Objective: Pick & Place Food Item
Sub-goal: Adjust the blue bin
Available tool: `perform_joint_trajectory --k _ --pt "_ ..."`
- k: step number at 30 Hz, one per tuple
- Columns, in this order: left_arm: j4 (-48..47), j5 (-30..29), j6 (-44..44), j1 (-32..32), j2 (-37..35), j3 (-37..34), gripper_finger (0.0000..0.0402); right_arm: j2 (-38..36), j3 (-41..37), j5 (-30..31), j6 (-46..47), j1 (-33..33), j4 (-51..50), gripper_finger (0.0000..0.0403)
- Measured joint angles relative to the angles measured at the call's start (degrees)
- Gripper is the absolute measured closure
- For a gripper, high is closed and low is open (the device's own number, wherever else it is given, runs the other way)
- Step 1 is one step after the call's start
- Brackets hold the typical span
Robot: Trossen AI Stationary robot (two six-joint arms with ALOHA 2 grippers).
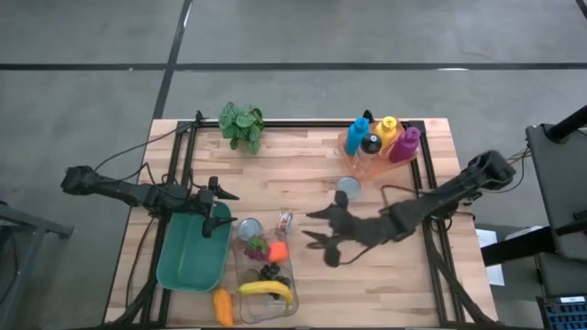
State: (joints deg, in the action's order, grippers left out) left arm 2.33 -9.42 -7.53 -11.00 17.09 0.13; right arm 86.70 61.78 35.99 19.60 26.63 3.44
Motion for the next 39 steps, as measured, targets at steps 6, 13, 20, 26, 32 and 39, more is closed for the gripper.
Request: perform_joint_trajectory --k 6,13,20,26,32,39 --pt "0.0 0.0 0.0 0.0 0.1 0.0 0.0066 -12.0 -20.0 -4.6 -11.3 0.0 21.6 0.0186" --pt "0.0 0.0 0.0 0.0 0.0 0.0 0.0066 -24.0 -39.7 -4.5 -15.0 -0.2 39.2 0.0186" --pt "0.0 0.0 0.0 0.0 0.4 0.0 0.0066 -37.5 -50.5 -5.1 -20.6 -0.5 45.4 0.0186" --pt "0.0 0.0 0.0 0.0 0.4 0.0 0.0066 -49.0 -57.7 -5.0 -19.8 -0.5 45.0 0.0186" --pt "0.0 0.0 0.0 0.0 0.4 0.0 0.0066 -54.8 -61.2 -4.4 -18.7 -0.5 41.5 0.0186" --pt "0.0 0.0 0.0 0.0 0.4 0.0 0.0066 -60.4 -60.9 -3.6 -20.8 -0.5 28.1 0.0186"
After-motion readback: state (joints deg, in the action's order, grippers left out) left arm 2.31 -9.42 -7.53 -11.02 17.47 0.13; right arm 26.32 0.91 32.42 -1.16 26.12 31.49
